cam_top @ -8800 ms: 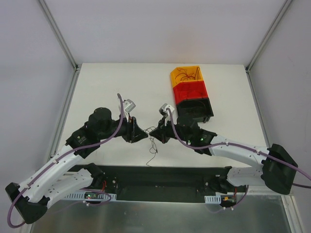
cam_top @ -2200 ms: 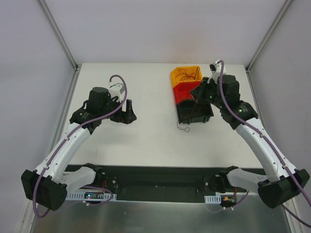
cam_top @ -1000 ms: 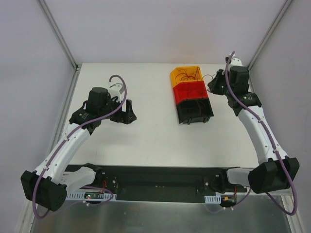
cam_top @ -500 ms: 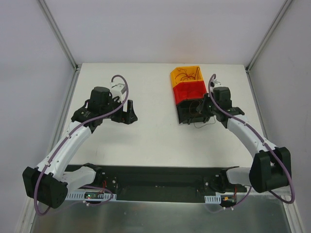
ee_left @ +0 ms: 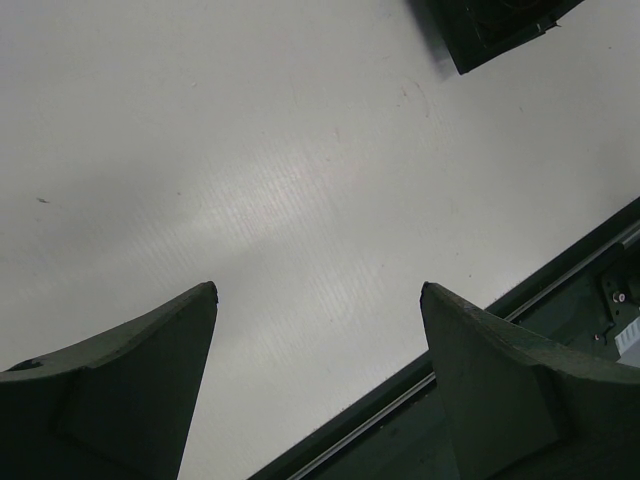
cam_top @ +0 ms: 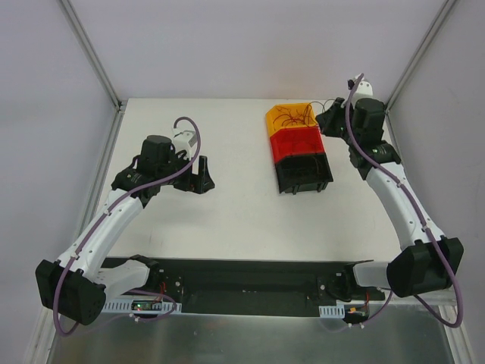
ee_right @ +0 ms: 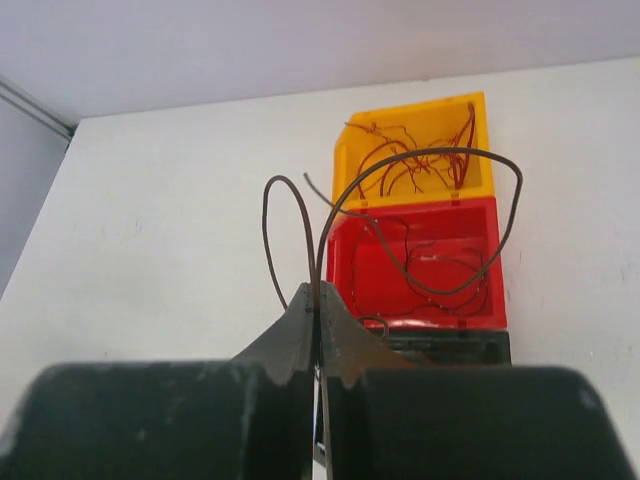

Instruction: Untangle the cables

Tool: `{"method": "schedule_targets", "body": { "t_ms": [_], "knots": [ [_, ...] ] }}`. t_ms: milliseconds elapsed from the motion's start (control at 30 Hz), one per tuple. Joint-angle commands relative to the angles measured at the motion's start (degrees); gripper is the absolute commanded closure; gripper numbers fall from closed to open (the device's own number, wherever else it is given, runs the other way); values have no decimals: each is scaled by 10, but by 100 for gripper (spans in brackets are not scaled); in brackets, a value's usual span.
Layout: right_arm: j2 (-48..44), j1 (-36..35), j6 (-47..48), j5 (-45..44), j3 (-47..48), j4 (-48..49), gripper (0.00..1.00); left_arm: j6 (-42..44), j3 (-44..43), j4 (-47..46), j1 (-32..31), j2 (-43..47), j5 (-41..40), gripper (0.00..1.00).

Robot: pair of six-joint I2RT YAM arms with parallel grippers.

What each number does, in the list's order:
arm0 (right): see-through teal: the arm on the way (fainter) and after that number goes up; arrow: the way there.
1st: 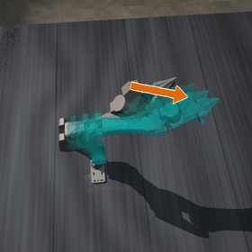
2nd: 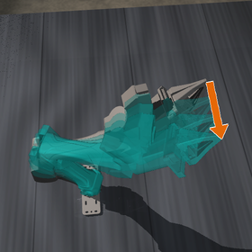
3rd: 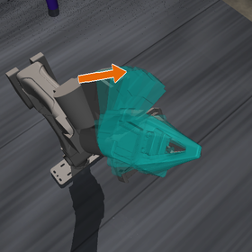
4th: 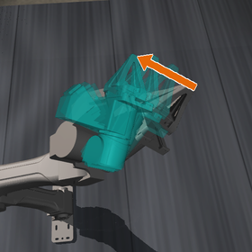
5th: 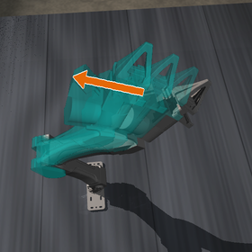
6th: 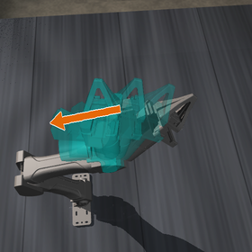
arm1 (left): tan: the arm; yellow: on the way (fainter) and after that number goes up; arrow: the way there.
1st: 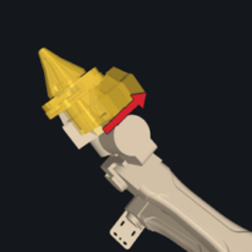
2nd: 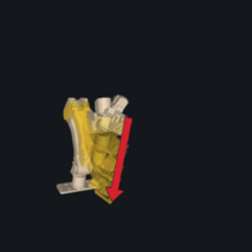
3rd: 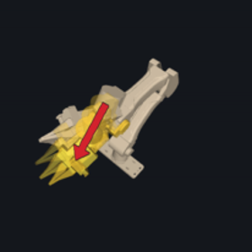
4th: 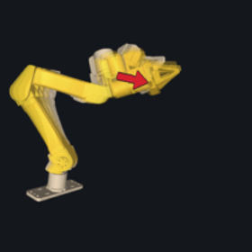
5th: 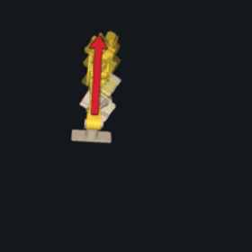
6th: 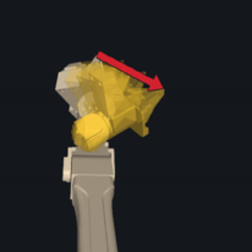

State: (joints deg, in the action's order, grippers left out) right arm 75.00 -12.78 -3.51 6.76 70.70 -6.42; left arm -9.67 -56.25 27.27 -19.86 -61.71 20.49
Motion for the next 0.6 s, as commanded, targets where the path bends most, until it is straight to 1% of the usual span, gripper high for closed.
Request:
{"method": "schedule_targets", "body": {
  "t_ms": [0, 100, 233, 367, 567],
  "knots": [
    [24, 5, 32, 15, 5, 80, 99, 9, 6, -13, 1, 7, -4, 18],
    [23, 4, 28, 28, -34, 124, 99, 10, 8, -12, 1, 12, -6, 18],
    [0, 5, 11, 37, -115, 186, 99, 9, 8, -12, 1, 10, -5, 18],
    [-23, 5, -2, 40, -190, 223, 100, 8, 7, -12, 1, 8, 2, 18],
    [-47, 5, -18, 43, -252, 203, 99, 7, 6, -13, 1, 5, 5, 18]
  ]
}}
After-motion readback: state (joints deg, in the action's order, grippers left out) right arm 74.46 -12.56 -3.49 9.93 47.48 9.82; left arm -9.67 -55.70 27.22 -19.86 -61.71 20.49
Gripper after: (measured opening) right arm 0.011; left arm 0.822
